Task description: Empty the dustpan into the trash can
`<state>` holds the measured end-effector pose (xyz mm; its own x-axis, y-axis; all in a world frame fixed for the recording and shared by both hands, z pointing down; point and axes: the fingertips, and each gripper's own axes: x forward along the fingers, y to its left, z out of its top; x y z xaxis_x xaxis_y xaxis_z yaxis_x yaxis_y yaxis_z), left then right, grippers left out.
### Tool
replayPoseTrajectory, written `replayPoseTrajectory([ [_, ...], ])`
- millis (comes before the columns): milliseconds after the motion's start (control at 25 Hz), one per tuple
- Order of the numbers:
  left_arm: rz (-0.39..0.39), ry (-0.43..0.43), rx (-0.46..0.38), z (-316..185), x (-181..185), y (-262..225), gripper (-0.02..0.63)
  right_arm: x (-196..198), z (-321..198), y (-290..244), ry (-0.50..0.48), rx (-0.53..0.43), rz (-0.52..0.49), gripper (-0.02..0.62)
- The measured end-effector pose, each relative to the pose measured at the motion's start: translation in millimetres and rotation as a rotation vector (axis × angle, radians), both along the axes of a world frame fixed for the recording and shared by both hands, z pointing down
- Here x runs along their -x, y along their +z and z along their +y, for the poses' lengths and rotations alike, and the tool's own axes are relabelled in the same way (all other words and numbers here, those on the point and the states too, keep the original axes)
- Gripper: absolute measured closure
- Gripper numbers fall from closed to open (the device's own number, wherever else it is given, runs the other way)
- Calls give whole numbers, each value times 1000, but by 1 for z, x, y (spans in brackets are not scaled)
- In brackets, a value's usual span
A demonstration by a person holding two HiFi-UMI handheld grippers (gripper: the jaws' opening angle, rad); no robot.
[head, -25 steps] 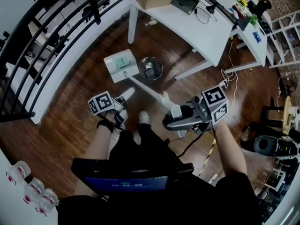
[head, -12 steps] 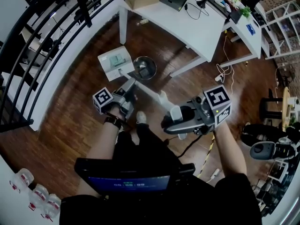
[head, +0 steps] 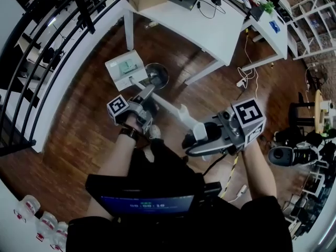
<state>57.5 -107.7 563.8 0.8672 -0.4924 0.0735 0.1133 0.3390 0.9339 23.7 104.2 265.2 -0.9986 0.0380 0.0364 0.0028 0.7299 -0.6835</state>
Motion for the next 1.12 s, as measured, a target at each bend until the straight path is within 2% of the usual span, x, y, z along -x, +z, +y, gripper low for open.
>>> replayPoseTrajectory([
  [240, 47, 95, 41, 4, -34, -5, 389, -17, 13, -6, 4, -15, 27, 534],
  [400, 92, 158, 80, 13, -70, -13, 425, -34, 30, -12, -16, -35, 59, 534],
  [520, 132, 176, 99, 19, -89, -19, 444, -43, 40, -13, -29, -43, 91, 534],
  [960, 193, 236, 156, 55, -141, -7, 453, -73, 58, -9, -27, 13, 144, 532],
  [1120, 229, 242, 178, 72, -174, -11, 456, -95, 69, -14, -44, 33, 192, 532],
])
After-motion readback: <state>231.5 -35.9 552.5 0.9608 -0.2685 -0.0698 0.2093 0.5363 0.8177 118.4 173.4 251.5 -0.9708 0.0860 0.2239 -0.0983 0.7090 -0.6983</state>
